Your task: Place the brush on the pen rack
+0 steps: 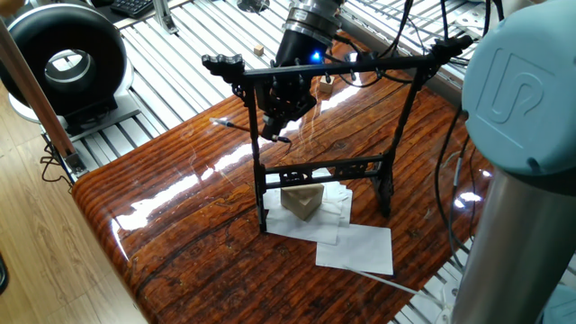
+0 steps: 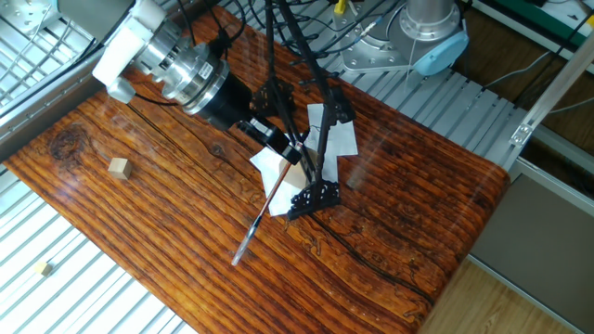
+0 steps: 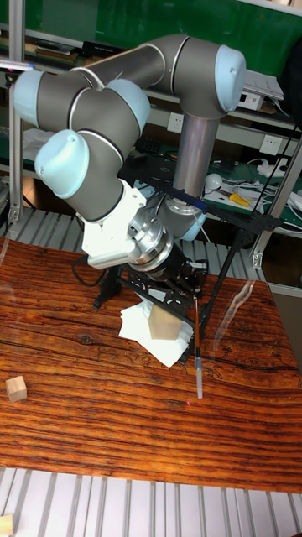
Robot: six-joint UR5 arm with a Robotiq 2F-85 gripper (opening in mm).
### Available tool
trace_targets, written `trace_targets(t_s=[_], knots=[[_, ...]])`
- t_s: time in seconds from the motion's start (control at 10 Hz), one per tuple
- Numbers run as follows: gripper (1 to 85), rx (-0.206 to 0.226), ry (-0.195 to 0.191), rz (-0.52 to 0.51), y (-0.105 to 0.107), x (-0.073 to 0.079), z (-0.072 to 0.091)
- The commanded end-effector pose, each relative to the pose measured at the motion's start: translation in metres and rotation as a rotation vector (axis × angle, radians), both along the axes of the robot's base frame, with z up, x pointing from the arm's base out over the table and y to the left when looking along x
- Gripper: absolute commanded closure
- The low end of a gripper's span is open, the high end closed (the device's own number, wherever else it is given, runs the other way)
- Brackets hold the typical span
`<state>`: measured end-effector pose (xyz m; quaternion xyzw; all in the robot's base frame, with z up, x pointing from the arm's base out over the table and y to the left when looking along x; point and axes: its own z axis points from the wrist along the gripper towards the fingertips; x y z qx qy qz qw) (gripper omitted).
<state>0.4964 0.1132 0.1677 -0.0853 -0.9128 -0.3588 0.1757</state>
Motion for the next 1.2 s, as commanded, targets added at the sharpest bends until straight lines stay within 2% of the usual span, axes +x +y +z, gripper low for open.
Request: trace_targets(t_s=[0.0, 0.1, 0.6, 0.7, 0.9, 1.1], knots=[[84.7, 0.007, -0.012, 0.005, -0.001, -0.004, 0.008], [84.7, -0.006, -0.017, 0.017, -0.004, -0.007, 0.006], [84.7, 0.015, -0.055, 0.029, -0.01, -0.013, 0.004], [84.7, -0.002, -0.063, 0.042, -0.014, -0.013, 0.0], [84.7, -0.01, -0.074, 0.057, -0.018, -0.014, -0.003], [84.7, 0.003, -0.091, 0.067, -0.021, -0.015, -0.009]])
